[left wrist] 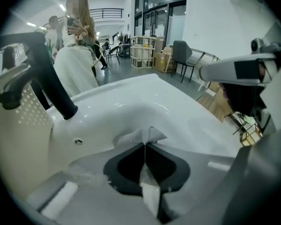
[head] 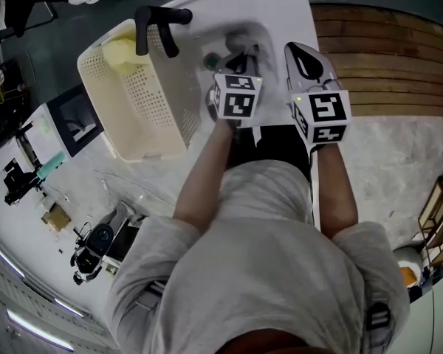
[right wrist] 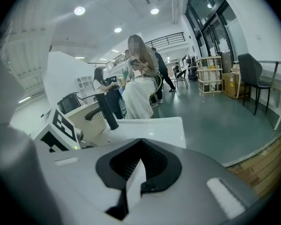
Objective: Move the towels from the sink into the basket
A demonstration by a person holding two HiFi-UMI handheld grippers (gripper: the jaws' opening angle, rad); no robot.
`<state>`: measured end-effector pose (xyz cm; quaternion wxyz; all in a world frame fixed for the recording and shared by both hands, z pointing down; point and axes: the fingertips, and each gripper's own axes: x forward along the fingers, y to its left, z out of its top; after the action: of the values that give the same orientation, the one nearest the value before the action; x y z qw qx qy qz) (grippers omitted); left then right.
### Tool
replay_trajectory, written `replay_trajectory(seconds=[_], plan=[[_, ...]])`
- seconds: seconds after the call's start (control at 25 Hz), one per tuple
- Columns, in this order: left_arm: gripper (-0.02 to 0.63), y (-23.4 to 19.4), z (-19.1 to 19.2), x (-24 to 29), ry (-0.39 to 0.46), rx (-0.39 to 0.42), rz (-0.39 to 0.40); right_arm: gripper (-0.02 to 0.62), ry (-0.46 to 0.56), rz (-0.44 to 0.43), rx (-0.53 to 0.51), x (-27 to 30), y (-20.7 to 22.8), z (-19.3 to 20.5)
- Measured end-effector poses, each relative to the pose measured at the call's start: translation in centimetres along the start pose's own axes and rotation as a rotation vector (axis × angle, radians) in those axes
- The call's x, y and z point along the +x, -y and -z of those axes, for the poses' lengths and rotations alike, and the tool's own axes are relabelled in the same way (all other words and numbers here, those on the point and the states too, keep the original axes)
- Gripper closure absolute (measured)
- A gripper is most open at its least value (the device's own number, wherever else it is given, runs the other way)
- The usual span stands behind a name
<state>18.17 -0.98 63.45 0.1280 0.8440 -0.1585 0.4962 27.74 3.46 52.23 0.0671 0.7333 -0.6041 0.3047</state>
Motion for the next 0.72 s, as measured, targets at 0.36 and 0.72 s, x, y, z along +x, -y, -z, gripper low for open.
replay_trajectory(seconds=[0.36, 0.72], plan=[[0.579, -0.8, -2.5, -5.0, 0.144, -0.018, -0.022, 0.589, 0.034, -0.052, -0.056, 0.1, -4.2, -1.9], [0.578, -0.6, -4.8, -10.7, 0.285, -0.009, -0.043, 0.589, 0.085, -0.071, -0.098, -1.0, -6.9, -3.4]])
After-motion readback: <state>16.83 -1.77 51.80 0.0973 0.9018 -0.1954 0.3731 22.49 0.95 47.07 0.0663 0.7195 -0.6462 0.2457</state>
